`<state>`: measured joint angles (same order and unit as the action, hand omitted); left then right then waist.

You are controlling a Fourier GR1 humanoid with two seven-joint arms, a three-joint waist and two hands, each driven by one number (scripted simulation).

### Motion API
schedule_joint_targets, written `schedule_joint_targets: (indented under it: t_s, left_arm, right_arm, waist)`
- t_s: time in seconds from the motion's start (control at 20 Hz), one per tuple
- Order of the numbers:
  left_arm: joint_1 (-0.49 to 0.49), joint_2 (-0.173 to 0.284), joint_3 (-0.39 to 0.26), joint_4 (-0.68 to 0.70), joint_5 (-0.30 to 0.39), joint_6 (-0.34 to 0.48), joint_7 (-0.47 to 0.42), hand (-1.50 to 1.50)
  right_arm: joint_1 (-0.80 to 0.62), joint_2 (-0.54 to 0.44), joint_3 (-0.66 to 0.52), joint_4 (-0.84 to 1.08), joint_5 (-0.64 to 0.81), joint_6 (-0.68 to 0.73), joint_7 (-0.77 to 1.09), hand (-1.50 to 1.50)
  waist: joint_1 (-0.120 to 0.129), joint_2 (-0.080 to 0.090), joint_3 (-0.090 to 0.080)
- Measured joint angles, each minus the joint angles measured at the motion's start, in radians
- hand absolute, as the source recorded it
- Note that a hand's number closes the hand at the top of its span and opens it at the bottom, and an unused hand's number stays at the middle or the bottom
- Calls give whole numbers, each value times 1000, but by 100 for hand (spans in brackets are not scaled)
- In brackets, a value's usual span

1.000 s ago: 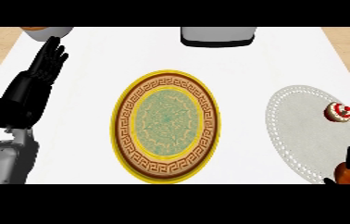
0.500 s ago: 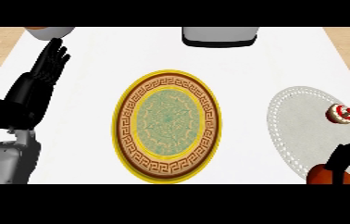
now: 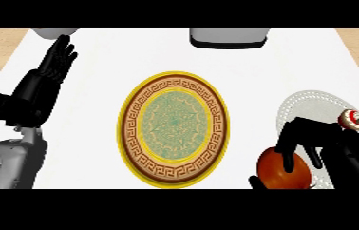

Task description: Pick the tomato from the placemat and place it in the plate

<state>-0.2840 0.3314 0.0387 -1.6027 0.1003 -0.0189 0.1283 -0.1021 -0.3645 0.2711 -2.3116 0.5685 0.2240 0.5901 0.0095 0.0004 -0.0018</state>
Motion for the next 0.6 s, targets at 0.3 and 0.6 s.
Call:
schedule_joint_targets:
  t_s: [0.3,0.6]
  left_arm:
    - [5,-8,5,0,-9,-12,-8,0]
    - [7,-21,8,-10,-22,-14,-4,0]
  right_arm:
    - [-239,195,163,157,119,-11,158,150]
    - [-392,322,230,437,191,-107,183,150]
  waist:
    - [2,0,0]
    - [5,1,1]
